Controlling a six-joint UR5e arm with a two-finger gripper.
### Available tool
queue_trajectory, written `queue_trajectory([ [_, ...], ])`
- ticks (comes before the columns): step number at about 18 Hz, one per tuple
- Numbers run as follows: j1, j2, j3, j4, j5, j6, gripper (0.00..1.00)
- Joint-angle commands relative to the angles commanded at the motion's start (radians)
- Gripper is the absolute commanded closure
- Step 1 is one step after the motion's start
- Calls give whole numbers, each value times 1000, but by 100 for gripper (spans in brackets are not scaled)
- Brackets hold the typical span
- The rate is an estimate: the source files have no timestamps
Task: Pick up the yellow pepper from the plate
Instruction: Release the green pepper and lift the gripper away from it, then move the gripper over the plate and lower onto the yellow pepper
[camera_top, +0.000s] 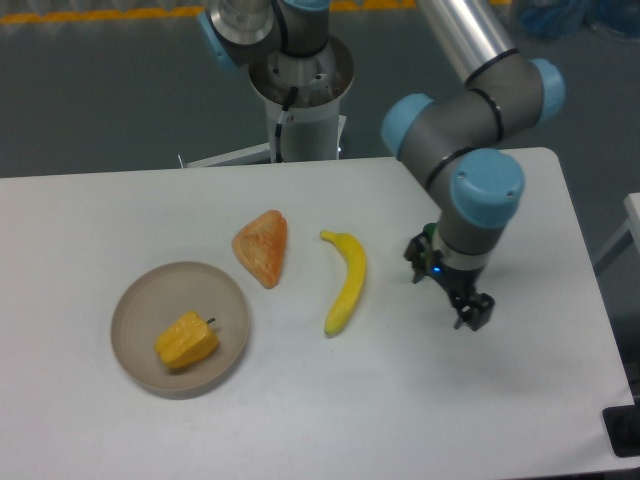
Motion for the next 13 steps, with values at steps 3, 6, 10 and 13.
queue_trajectory([
  [3, -86, 9, -6, 5, 0, -114, 0],
  [6, -190, 3, -6, 9, -17, -279, 0],
  [10, -334, -21, -5, 18, -14, -526, 0],
  [13, -490, -122, 21, 134, 21, -656, 0],
])
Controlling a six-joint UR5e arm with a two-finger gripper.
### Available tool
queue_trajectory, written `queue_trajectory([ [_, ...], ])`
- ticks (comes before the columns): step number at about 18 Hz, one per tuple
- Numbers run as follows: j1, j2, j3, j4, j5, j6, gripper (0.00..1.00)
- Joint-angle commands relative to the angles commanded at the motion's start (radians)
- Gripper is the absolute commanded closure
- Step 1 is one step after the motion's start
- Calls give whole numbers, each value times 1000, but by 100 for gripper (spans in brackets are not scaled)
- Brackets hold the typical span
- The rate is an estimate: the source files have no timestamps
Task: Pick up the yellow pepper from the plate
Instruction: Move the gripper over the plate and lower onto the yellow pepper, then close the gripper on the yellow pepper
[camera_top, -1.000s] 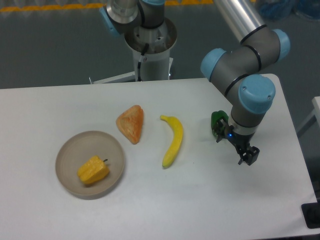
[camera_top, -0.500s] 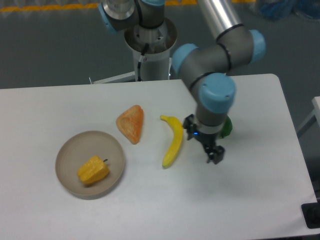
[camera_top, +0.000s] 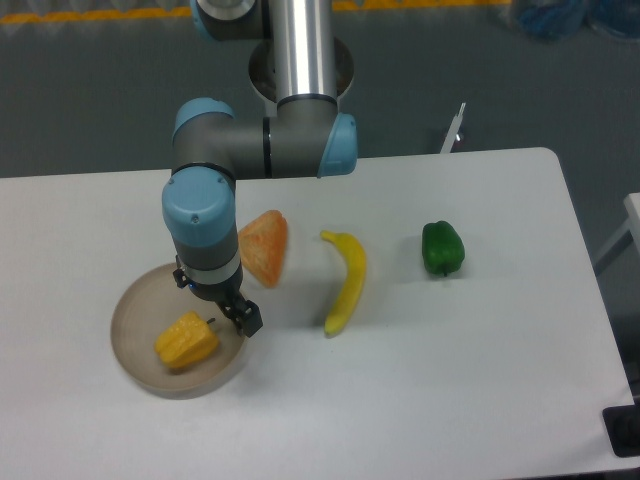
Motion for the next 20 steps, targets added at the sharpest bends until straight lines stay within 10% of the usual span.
queue_trajectory([
  [20, -6, -41, 3, 2, 0, -5, 0],
])
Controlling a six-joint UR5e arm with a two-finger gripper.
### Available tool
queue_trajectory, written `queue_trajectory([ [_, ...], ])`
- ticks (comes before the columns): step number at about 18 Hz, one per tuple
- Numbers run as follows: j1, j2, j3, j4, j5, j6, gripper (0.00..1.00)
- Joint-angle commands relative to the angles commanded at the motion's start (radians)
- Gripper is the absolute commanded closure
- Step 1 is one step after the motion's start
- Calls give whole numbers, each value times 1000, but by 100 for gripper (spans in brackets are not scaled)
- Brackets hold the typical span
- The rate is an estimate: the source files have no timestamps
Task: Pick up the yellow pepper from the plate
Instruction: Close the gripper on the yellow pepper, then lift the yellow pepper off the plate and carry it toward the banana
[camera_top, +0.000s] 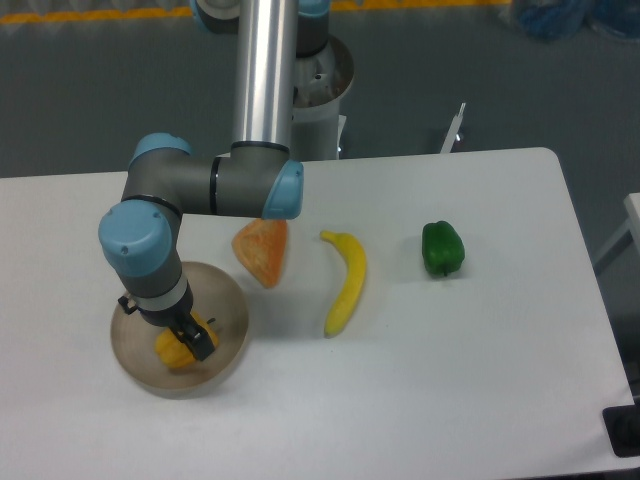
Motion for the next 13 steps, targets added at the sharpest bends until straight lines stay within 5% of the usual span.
queue_trajectory([
  [5, 0, -15, 0, 0, 0, 5, 5],
  [8, 2, -9, 5, -6, -5, 5, 67],
  [9, 2, -3, 8, -6, -5, 6, 79],
  [13, 9, 32, 9, -6, 0, 6, 84],
])
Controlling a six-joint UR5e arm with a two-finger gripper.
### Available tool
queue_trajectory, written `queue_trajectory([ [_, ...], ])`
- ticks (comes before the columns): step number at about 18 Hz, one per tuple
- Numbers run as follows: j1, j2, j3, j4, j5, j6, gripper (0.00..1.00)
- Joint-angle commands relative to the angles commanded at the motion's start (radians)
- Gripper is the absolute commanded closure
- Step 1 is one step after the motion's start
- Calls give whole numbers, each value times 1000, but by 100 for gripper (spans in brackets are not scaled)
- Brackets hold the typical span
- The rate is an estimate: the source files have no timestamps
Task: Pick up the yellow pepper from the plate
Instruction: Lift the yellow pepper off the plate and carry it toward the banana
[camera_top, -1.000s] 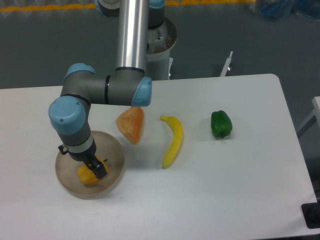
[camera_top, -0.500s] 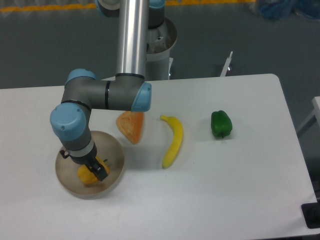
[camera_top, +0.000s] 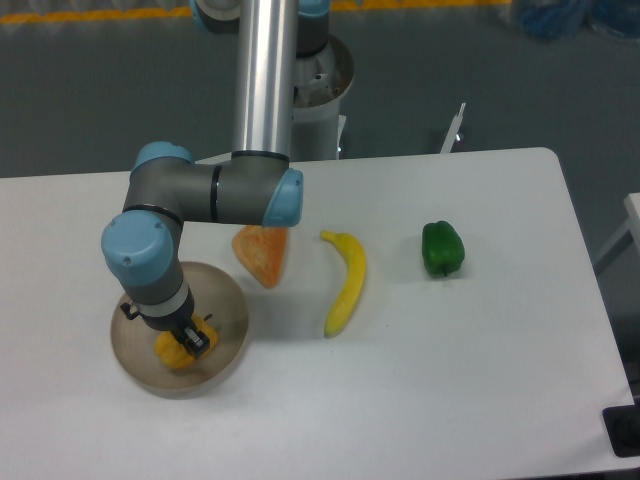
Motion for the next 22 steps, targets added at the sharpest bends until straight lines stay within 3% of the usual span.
queue_trajectory([
  [7, 63, 101, -3, -15, 3, 47, 84],
  [9, 101, 150, -9, -56, 3, 95, 84],
  [11, 149, 195, -5, -139, 0, 184, 84],
  [16, 271, 253, -11, -236, 3, 323, 84],
  [22, 449, 264, -18, -265, 0, 616, 84],
])
